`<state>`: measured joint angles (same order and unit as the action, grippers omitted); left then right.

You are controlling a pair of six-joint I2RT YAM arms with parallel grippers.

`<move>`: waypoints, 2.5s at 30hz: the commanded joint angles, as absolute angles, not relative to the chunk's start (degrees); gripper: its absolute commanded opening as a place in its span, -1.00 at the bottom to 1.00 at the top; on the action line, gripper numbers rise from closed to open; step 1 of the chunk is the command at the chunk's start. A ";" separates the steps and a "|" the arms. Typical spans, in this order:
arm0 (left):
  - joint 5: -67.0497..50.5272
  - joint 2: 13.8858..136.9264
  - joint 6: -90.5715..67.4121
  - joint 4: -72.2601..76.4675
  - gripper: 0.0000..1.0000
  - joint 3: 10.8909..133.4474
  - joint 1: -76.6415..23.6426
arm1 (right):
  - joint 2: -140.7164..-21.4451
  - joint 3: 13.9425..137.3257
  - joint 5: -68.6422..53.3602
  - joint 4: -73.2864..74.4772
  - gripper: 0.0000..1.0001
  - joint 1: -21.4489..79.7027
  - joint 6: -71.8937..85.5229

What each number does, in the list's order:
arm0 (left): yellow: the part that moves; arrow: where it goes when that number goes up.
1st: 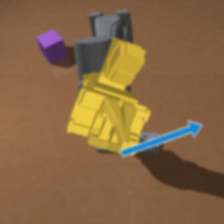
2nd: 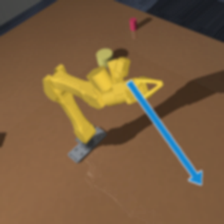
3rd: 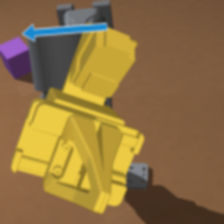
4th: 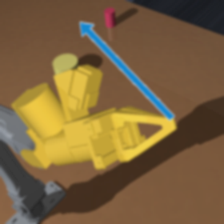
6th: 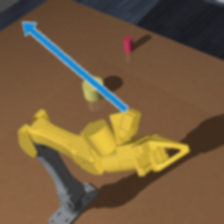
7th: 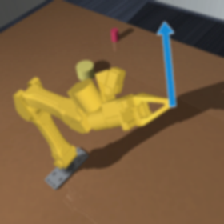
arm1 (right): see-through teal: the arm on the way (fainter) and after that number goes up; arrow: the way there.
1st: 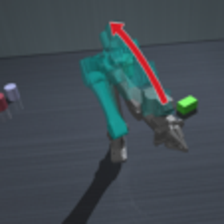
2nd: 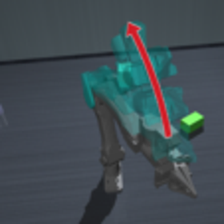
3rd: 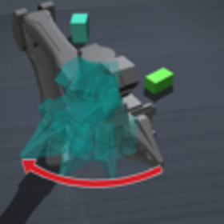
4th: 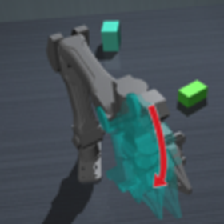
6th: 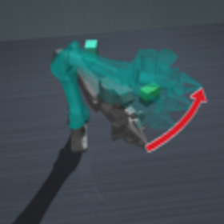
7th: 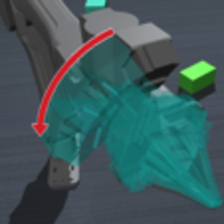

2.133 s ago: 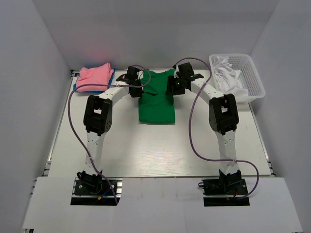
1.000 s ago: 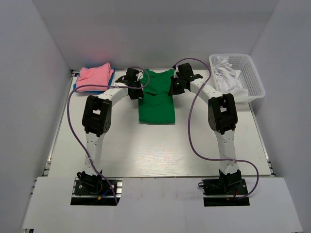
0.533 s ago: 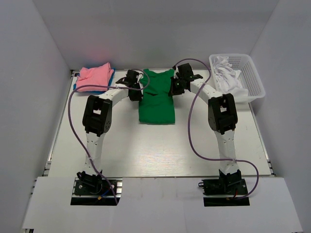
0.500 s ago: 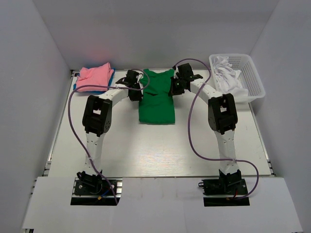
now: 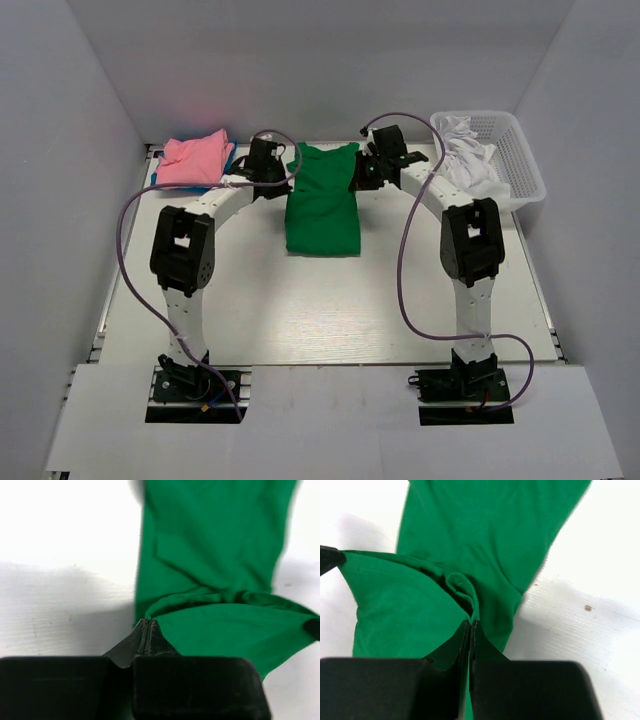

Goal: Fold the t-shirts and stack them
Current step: Fold the folded rectangular tshirt in 1/3 of the way, then grab one side of the 2/3 rectangular tshirt with both arms

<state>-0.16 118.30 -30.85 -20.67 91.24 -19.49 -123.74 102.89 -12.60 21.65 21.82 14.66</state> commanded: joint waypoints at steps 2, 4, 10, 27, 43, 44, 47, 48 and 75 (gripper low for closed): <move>-2.20 113.73 -31.55 -17.49 -1.00 90.53 -19.42 | -119.79 102.13 -13.19 18.28 -1.00 21.53 14.59; -3.60 114.35 -31.55 -16.27 -1.00 91.22 -19.42 | -120.15 102.39 -12.49 18.72 -1.00 21.44 14.85; -3.60 121.01 -30.94 -20.11 -1.00 98.08 -19.42 | -120.93 102.30 -10.55 18.90 -1.00 20.92 15.56; 1.84 129.39 -29.79 -32.70 1.00 114.52 -18.90 | -128.41 111.36 -13.81 24.52 0.81 19.07 13.89; -30.11 101.52 -29.88 -14.98 1.00 73.52 -21.62 | -98.88 68.21 -31.54 4.67 0.81 21.61 26.18; -31.28 101.51 -30.58 -13.20 1.00 71.82 -21.62 | -99.23 67.07 -32.60 4.05 0.81 21.88 26.80; -34.71 101.51 -31.82 -8.98 1.00 68.82 -23.03 | -102.73 68.46 -34.45 3.87 0.81 22.76 26.89; -35.33 102.47 -31.82 -8.96 1.00 68.12 -23.72 | -103.96 68.47 -34.54 3.26 0.81 23.02 27.24; -21.10 103.37 -28.92 -18.19 1.00 70.39 -23.55 | -105.40 61.43 -32.43 -0.09 0.81 21.97 24.09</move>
